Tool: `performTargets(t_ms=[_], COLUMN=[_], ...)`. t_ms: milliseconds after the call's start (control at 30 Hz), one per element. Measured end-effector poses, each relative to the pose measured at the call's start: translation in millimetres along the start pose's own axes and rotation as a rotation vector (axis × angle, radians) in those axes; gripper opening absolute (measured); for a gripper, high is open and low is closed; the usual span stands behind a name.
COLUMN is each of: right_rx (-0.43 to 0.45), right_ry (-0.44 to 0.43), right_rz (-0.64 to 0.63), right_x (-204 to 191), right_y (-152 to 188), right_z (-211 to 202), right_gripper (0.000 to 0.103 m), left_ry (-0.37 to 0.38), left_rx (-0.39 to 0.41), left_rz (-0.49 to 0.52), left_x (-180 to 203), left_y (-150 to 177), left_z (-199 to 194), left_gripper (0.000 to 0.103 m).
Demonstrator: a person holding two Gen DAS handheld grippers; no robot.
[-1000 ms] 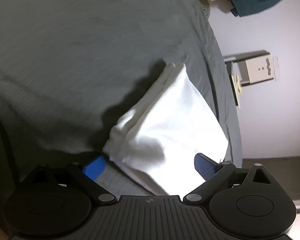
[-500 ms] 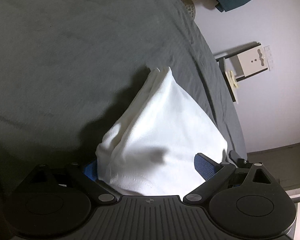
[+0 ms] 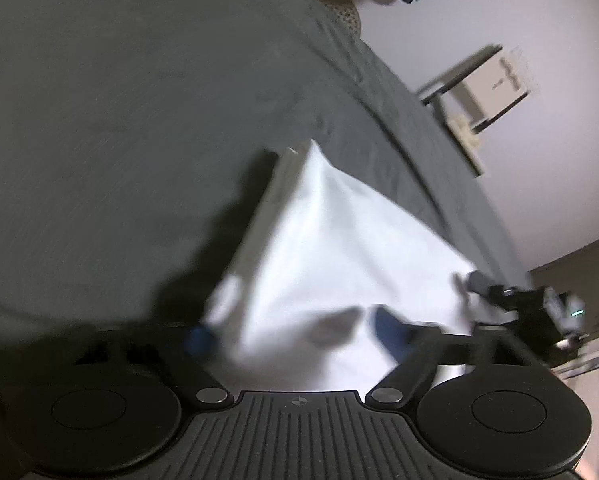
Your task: Fold clothes
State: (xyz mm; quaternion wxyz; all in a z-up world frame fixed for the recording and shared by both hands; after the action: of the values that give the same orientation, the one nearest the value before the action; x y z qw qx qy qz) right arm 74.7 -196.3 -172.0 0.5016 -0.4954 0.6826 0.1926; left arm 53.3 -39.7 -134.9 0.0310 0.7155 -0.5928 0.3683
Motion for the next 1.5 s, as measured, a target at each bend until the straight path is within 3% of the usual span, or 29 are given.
performTargets(t_ms=[67, 200, 333, 433, 600, 700, 933, 1067, 1233, 1367, 1500], right_rx=[0.007, 0.014, 0.030, 0.055, 0.190, 0.281, 0.474, 0.595, 0.692, 0.710, 0.775], right_ry=[0.025, 0.017, 0.013, 0.021, 0.074, 0.125, 0.189, 0.261, 0.406, 0.494, 0.516], right_rz=[-0.011, 0.021, 0.015, -0.021, -0.204, -0.245, -0.191, -0.121, -0.090, -0.002, 0.113], right_x=[0, 3, -3, -17, -46, -42, 6, 41, 73, 108, 137], right_y=[0, 0, -2, -9, -35, -59, -108, -130, -143, -146, -143], right_z=[0, -2, -8, -22, -80, -128, -237, -282, -301, -290, -284], right_gripper=[0.062, 0.051, 0.042, 0.041, 0.041, 0.041, 0.042, 0.042, 0.043, 0.045, 0.051], left_ry=[-0.019, -0.025, -0.008, 0.045, 0.111, 0.147, 0.231, 0.271, 0.301, 0.269, 0.260], left_rx=[0.000, 0.000, 0.023, 0.042, 0.010, -0.011, -0.033, -0.017, 0.010, 0.053, 0.082], left_rz=[-0.008, 0.074, 0.171, 0.217, 0.369, 0.453, 0.582, 0.582, 0.555, 0.466, 0.366], left_x=[-2, 11, 31, 56, 140, 200, 331, 375, 393, 380, 352], left_y=[-3, -8, -17, -26, -44, -55, -77, -68, -35, -21, -15], left_z=[-1, -6, -18, -29, -18, -1, 61, 99, 146, 182, 184], left_gripper=[0.044, 0.028, 0.026, 0.026, 0.026, 0.026, 0.026, 0.026, 0.026, 0.026, 0.027])
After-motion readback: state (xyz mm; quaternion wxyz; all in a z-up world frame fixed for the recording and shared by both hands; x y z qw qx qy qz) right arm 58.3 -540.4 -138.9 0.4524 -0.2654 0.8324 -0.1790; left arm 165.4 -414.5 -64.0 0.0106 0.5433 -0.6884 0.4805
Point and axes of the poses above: each gripper's, at about its wrist camera, not at the fingertips, and z roughly the way its jaws point, x to its right, y to its underside, the point moved 7 cm from there along z, roughly the way its jaws point, and after that the axes turned 1 degree about z, right-handed, at the moved point
